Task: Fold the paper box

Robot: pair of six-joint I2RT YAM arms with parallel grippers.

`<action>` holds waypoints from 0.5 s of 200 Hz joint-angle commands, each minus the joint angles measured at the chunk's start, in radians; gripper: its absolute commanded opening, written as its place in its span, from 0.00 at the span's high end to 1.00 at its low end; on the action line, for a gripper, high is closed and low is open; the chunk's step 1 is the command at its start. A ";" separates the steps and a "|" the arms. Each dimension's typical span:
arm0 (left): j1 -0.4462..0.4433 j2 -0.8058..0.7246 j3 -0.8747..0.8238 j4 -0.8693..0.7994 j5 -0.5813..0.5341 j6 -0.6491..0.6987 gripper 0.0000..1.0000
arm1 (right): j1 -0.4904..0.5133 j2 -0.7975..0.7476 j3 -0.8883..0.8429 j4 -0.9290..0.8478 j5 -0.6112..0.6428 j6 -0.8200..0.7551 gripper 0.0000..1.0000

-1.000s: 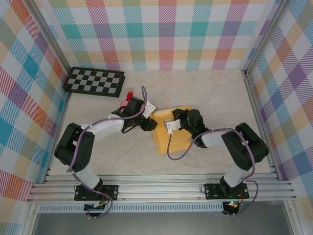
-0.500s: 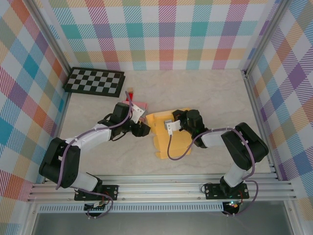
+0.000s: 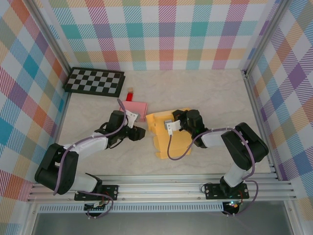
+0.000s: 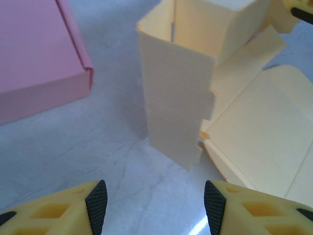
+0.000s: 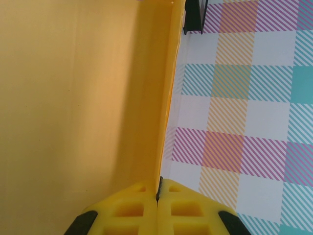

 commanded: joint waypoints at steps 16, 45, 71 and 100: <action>0.019 0.119 0.077 0.024 0.021 -0.022 0.44 | 0.006 0.011 -0.008 -0.070 -0.004 -0.010 1.00; 0.014 0.198 0.139 0.033 0.136 -0.016 0.44 | 0.006 0.007 -0.009 -0.078 -0.003 -0.011 1.00; -0.003 0.238 0.180 0.035 0.183 0.001 0.45 | 0.006 0.004 -0.008 -0.083 -0.002 -0.013 1.00; -0.012 0.273 0.211 0.031 0.202 0.009 0.47 | 0.006 0.002 -0.008 -0.087 -0.002 -0.013 1.00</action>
